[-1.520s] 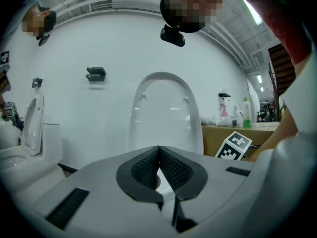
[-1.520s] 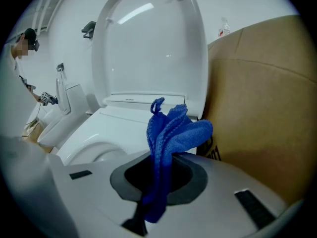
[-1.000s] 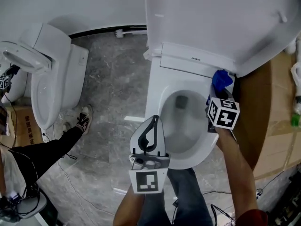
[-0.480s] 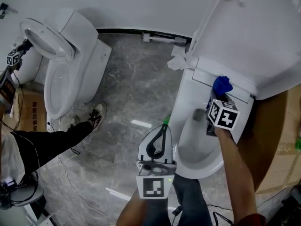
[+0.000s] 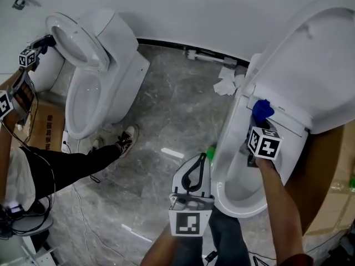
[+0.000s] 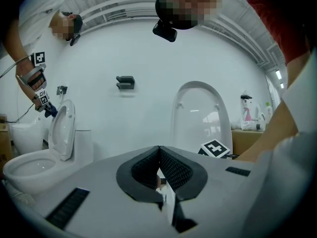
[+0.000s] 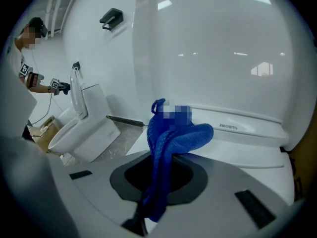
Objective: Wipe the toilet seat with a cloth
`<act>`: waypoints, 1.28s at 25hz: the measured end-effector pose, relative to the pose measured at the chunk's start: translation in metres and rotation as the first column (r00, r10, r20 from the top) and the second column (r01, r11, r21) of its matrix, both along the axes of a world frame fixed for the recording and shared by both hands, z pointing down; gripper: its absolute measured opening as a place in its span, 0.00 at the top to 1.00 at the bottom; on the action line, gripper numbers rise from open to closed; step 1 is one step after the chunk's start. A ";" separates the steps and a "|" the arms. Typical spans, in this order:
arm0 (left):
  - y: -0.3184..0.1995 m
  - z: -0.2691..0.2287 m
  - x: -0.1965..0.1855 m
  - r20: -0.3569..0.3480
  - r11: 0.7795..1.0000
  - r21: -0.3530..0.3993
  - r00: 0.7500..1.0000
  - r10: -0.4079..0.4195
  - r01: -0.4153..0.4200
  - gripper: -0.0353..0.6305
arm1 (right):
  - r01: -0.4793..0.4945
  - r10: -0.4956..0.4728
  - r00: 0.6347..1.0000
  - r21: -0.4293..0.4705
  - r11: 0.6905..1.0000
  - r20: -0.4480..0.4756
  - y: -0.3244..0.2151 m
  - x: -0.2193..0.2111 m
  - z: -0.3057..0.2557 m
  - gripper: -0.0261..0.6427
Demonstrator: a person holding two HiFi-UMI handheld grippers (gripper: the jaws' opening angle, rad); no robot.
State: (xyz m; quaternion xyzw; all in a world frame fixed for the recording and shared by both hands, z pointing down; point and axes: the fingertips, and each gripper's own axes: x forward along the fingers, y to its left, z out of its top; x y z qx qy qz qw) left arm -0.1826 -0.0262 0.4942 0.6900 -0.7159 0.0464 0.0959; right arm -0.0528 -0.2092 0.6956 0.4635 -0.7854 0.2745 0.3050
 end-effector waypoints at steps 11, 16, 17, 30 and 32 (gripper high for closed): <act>-0.014 -0.078 -0.007 -0.079 0.998 0.061 0.997 0.014 -0.009 0.92 | -0.064 0.042 0.993 0.205 0.977 0.111 0.020 0.010 -0.132 0.88; -0.031 -0.122 0.019 -0.106 0.995 0.086 0.993 0.060 -0.051 0.92 | -0.070 0.031 0.991 0.308 0.949 0.129 0.041 0.034 -0.217 0.88; -0.034 -0.132 0.026 -0.107 0.994 0.091 0.992 0.071 -0.061 0.92 | -0.072 0.030 0.991 0.327 0.942 0.131 0.046 0.041 -0.235 0.88; -0.033 -0.295 0.092 -0.089 0.973 0.163 0.980 0.180 -0.164 0.92 | -0.078 -0.029 0.981 0.531 0.843 0.189 0.121 0.085 -0.461 0.88; -0.031 -0.317 0.097 -0.079 0.968 0.177 0.978 0.192 -0.176 0.92 | -0.076 -0.039 0.981 0.560 0.825 0.191 0.130 0.087 -0.489 0.88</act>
